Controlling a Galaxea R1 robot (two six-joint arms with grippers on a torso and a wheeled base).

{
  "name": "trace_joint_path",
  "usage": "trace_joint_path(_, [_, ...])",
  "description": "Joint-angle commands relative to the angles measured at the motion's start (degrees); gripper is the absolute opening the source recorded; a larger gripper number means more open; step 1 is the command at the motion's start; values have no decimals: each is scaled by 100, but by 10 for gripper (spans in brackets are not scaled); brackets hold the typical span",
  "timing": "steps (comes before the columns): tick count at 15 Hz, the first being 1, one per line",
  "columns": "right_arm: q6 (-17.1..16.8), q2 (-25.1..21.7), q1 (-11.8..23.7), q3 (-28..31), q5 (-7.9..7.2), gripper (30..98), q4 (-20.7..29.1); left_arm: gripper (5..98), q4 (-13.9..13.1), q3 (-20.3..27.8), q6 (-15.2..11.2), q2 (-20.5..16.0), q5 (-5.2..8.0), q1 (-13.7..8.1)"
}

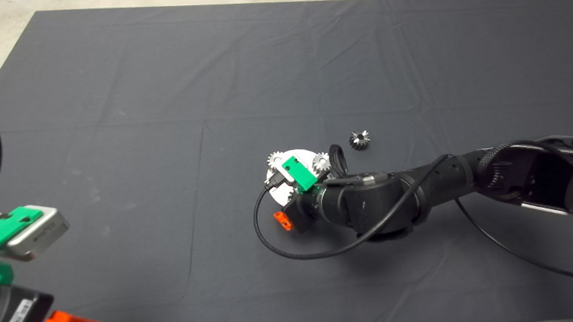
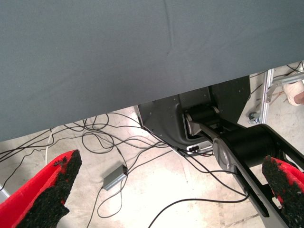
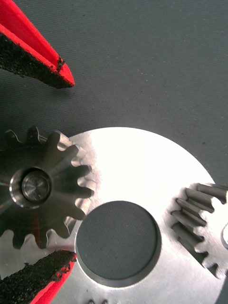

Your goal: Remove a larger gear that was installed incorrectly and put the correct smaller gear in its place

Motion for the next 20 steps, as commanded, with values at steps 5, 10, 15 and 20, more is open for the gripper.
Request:
trace_joint_path(5, [26,62,62,162,-269,856,-158,976,-107,77,-9,-8,8,-52])
trace_joint_path(10, [34,62,71,163,-260,793,-158,976,-111,77,-9,-44,12,-52])
trace_joint_path(15, [43,25,71,137,-269,725,-158,976,-142,85,-7,-105,17,-52])
trace_joint_path(20, [78,-17,71,128,-269,668,-158,976,-142,85,-4,-123,17,-47])
